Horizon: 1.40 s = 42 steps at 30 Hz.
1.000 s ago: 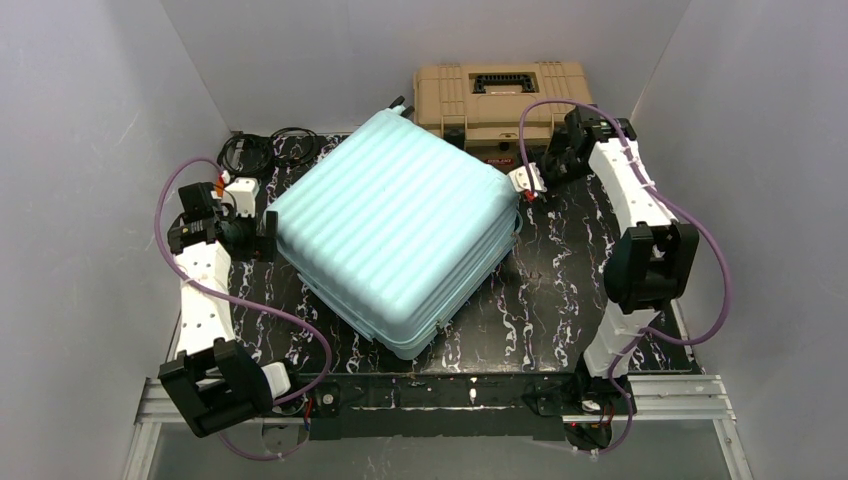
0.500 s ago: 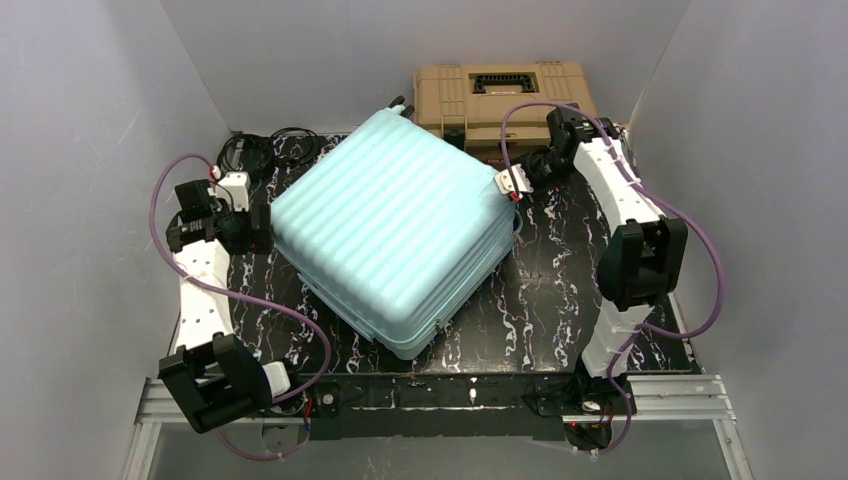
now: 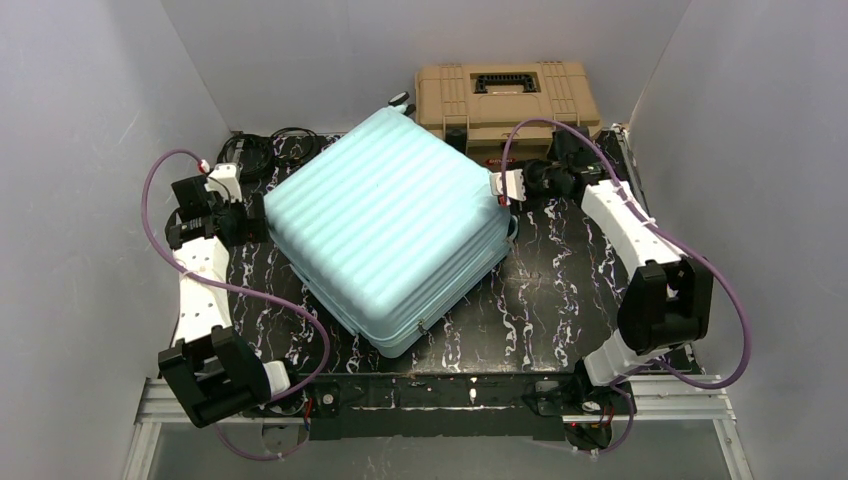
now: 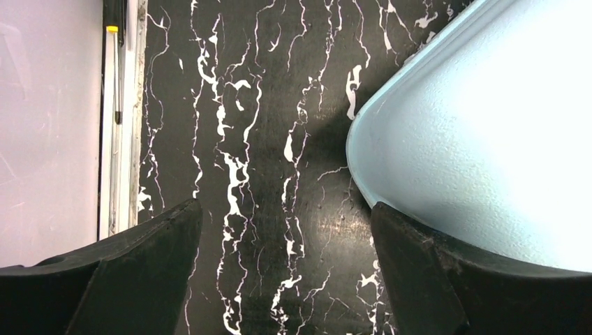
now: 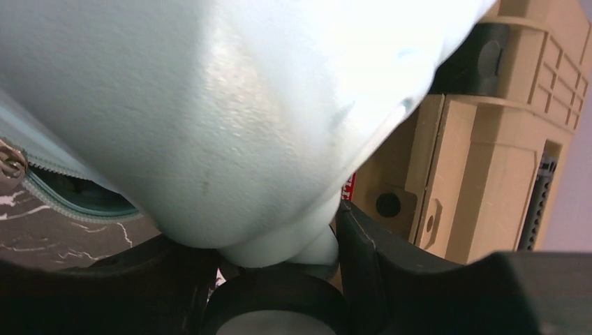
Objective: Pack the luggage
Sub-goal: Zip the luggage at the center of the board.
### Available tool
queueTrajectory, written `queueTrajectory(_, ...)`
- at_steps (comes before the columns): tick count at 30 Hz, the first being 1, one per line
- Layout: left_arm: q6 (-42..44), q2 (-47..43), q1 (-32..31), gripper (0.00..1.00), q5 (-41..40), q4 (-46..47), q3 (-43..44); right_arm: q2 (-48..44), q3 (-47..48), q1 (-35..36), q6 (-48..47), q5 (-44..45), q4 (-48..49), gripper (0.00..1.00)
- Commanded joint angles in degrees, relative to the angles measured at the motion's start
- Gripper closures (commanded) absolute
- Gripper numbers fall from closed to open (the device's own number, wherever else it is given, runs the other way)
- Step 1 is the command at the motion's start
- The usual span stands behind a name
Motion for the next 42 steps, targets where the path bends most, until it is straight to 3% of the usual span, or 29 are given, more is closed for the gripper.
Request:
queueTrajectory(1,-2.99,-0.95,-1.46,0.11,6.01,3.09,-0.59,-5.91,1.23,0.10,17.58,-1.72,18.62,0.99)
queueTrajectory(10,-3.86,-3.89,-1.48,0.11,3.77,3.46,-1.83,-11.85,0.48,0.09,16.08,-5.15,7.00,0.99)
queueTrajectory(16,-4.52,-5.64,-1.45,0.10,0.87,3.54,-1.66,-16.13,-4.61,0.10,18.19,-3.71,6.65,0.99)
queueTrajectory(25,-4.97,-5.43,-1.47,0.09,2.50,2.19,-1.07,-17.50,-19.82,0.09,22.67,5.99,24.07,0.97)
queueTrajectory(38,-3.62,-7.29,-1.50,0.07,-0.58,0.19,3.65,-25.06,-14.06,0.66,20.73,-7.11,-1.47,0.99)
queueTrajectory(42,-4.41,-8.52,-1.45,0.06,-1.85,0.02,6.25,-27.25,-16.29,1.45,20.08,-7.46,-4.76,0.99)
